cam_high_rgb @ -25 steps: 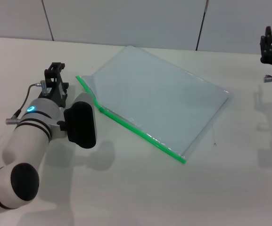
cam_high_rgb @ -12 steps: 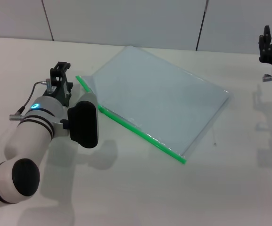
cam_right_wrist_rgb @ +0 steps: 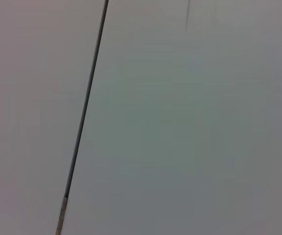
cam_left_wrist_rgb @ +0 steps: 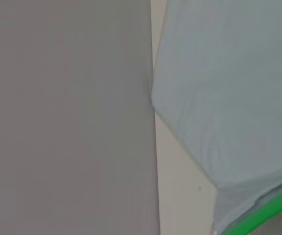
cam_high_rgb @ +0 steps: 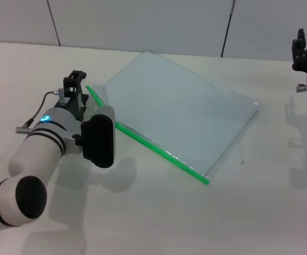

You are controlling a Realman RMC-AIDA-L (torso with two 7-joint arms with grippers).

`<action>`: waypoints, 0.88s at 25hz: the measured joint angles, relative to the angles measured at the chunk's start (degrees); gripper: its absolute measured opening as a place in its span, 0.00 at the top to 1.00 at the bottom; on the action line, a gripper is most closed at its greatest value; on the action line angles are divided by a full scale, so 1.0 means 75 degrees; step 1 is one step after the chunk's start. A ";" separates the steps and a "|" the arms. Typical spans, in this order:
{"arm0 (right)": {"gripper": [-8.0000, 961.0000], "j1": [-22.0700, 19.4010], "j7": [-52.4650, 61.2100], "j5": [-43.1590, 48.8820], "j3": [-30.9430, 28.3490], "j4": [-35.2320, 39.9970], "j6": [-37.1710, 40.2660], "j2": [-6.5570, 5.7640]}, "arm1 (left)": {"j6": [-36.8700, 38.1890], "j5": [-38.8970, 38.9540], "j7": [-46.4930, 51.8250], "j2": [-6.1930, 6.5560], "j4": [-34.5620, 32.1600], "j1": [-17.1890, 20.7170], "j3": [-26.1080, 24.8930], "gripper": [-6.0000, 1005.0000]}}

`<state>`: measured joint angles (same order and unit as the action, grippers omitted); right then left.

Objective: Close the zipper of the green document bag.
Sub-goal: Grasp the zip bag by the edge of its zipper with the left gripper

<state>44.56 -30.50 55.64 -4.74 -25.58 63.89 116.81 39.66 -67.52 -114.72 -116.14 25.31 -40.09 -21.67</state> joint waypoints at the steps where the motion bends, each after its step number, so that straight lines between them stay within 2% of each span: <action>1: 0.45 0.0000 0.0000 0.0000 0.0000 0.0000 -0.0002 0.0000 | 0.0000 -0.0028 0.0001 -0.0001 0.0000 -0.0002 -0.0007 0.40; 22: 0.45 0.0012 0.0000 0.0000 0.0000 0.0000 -0.0011 0.0000 | -0.0290 -0.0150 0.0014 -0.0003 -0.0274 -0.0261 -0.0035 0.40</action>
<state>44.65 -30.50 55.63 -4.74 -25.58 63.80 116.81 37.49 -68.65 -114.61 -116.17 23.26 -42.05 -21.93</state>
